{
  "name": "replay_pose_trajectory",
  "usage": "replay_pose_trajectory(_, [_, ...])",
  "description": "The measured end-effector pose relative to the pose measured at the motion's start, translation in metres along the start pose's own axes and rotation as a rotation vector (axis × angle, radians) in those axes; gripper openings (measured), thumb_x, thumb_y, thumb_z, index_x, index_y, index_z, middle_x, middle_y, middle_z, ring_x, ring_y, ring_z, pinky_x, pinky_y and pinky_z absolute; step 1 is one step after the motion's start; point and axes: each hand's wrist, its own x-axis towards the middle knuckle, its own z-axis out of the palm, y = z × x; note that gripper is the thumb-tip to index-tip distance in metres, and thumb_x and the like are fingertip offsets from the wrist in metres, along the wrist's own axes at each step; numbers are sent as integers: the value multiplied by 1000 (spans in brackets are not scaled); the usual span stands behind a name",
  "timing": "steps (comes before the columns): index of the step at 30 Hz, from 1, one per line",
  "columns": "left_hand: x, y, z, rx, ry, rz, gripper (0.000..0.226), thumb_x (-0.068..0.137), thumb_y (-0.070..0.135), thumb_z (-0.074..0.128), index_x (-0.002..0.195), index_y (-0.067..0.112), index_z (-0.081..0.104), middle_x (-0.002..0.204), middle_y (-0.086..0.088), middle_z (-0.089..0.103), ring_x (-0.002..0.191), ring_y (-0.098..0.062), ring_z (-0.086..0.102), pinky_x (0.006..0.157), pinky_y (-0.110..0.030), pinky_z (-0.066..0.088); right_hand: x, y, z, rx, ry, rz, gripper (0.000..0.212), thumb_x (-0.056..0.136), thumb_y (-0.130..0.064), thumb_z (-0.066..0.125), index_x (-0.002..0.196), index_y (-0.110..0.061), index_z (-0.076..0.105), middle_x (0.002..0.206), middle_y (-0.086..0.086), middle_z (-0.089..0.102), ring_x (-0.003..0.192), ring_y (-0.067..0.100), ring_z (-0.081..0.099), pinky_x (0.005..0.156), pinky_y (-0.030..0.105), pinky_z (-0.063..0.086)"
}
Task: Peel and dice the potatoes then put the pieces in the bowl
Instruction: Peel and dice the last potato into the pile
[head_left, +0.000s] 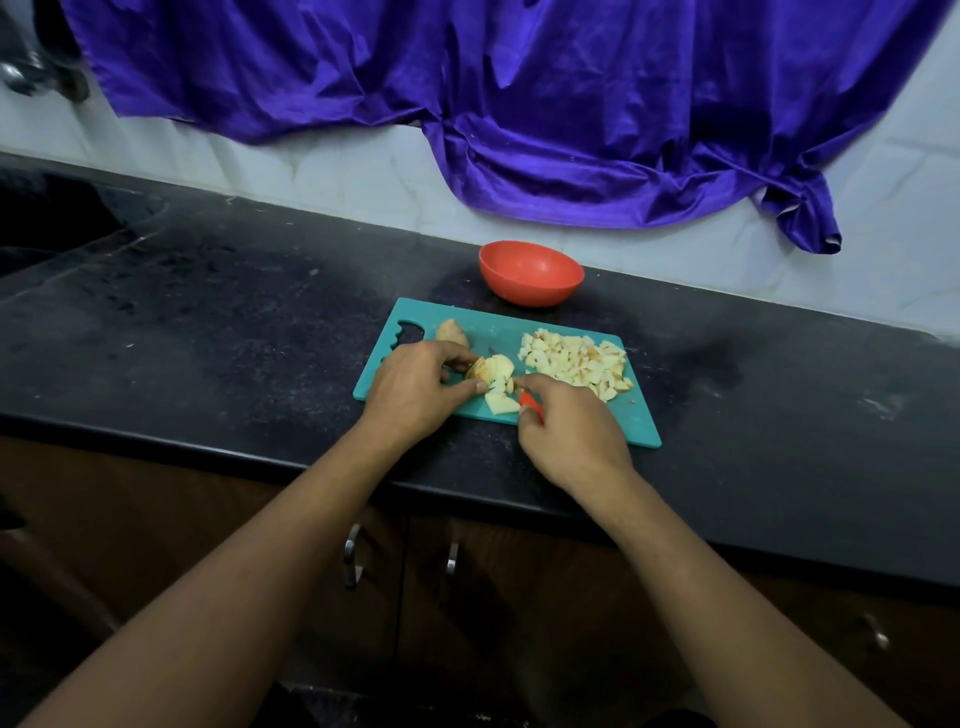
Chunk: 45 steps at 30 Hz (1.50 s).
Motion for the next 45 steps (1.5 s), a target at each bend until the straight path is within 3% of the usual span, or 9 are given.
replay_pose_trajectory(6, [-1,0,0,-17,41,23,45,86,42,79,127,27,70,117,10,71,89,-4,58,85,-35,55,0,7,2,170,19,34,39,102,-32,56,141,-34,59,123,-10,69,95,11,64,79,32,53])
replay_pose_trajectory(10, [-2,-1,0,-66,75,125,30,86,40,78,114,30,74,105,12,66,79,-1,54,72,-27,47,0,15,4,338,41,99,39,101,-25,59,139,-32,62,81,-6,69,63,15,63,58,33,51])
replay_pose_trajectory(16, [-7,7,-1,23,-61,242,34,83,55,76,106,31,74,95,17,63,85,1,57,69,-26,46,1,20,6,501,64,163,36,102,-25,59,137,-32,64,67,-8,62,66,25,68,59,38,54])
replay_pose_trajectory(20, [-6,7,2,77,-71,223,30,82,57,76,97,32,75,88,15,61,82,-2,56,65,-26,42,2,20,5,502,33,147,37,102,-24,59,138,-33,63,72,-2,68,57,18,57,55,40,51])
replay_pose_trajectory(26, [-6,8,0,19,-89,175,25,82,52,80,95,31,73,89,17,66,83,3,58,65,-22,42,2,19,3,471,7,130,38,102,-24,59,139,-33,61,74,-1,69,58,18,58,59,46,55])
replay_pose_trajectory(30, [-5,12,0,39,-75,155,25,83,49,79,101,32,75,95,17,69,84,3,58,69,-23,46,2,19,4,458,6,129,38,102,-26,59,139,-34,61,74,0,69,59,18,58,60,46,56])
replay_pose_trajectory(35, [-5,15,2,105,-18,123,25,89,41,76,112,30,77,102,14,73,70,2,50,62,-21,38,1,16,2,435,3,125,38,102,-25,59,139,-33,61,73,-1,69,67,27,67,62,47,57])
replay_pose_trajectory(39, [-2,20,3,148,-6,89,22,92,39,73,113,33,77,108,13,74,91,-7,63,77,-34,54,5,13,-1,415,-41,137,35,102,-26,59,136,-32,63,71,-4,68,67,22,68,65,43,59])
replay_pose_trajectory(45, [-6,20,2,143,-14,99,27,90,45,73,115,34,76,112,14,74,96,-9,65,81,-37,56,15,11,-7,417,-99,167,29,102,-25,58,129,-32,66,73,-1,71,64,18,66,69,44,59])
